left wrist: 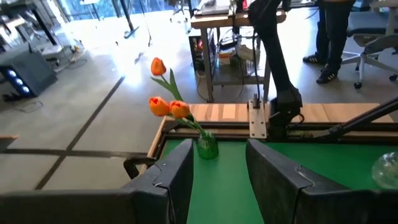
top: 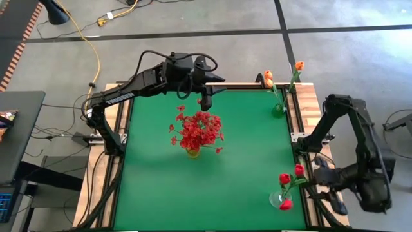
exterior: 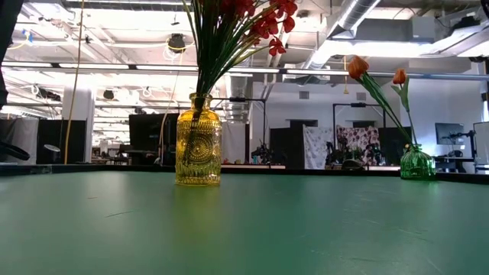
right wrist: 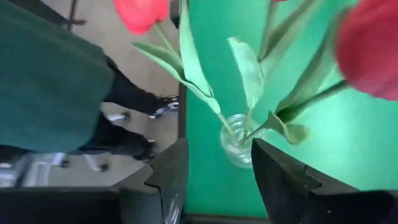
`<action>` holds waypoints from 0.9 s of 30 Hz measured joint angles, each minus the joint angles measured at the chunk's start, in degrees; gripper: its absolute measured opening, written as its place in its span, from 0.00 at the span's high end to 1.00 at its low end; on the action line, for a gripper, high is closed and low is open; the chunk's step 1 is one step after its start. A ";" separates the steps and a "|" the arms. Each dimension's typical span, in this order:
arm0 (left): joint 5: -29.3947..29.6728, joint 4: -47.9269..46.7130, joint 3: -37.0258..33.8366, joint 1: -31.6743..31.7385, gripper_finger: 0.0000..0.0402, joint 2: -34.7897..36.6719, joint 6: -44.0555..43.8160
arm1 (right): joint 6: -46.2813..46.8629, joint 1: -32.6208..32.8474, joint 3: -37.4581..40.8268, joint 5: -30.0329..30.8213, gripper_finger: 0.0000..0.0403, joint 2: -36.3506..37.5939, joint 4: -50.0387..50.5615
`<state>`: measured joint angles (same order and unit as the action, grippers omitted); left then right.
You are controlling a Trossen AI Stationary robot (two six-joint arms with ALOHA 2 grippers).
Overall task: Sort flowers into vase by color
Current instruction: Return to Home Position
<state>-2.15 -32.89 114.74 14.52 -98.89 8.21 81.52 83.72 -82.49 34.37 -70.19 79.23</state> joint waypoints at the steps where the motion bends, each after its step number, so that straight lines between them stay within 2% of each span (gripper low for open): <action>1: -0.01 0.44 0.00 0.00 0.66 0.00 0.38 | 0.90 -0.03 -0.43 -0.44 0.50 0.73 0.30; 8: -0.02 2.66 0.00 0.00 0.66 0.00 2.10 | 12.54 -1.95 -0.95 -5.96 0.61 5.04 9.09; 11: -0.14 3.07 0.00 0.00 0.66 0.00 2.10 | 12.75 -3.09 -0.91 -7.10 0.67 6.33 10.63; 16: -0.47 2.23 -0.02 0.00 0.66 0.33 2.06 | 6.41 -7.13 -0.73 -6.99 0.82 8.88 10.74; 20: -0.37 1.61 -0.02 0.00 0.66 1.34 2.28 | -1.15 -14.29 -0.73 -4.54 0.95 11.06 10.75; 27: 0.22 -2.78 -0.02 0.35 0.66 4.16 3.56 | -15.73 -29.79 -0.71 -4.44 0.92 13.23 10.81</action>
<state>-1.94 -35.67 114.72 14.88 -94.73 11.77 65.79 53.93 -83.20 29.93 -56.96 90.04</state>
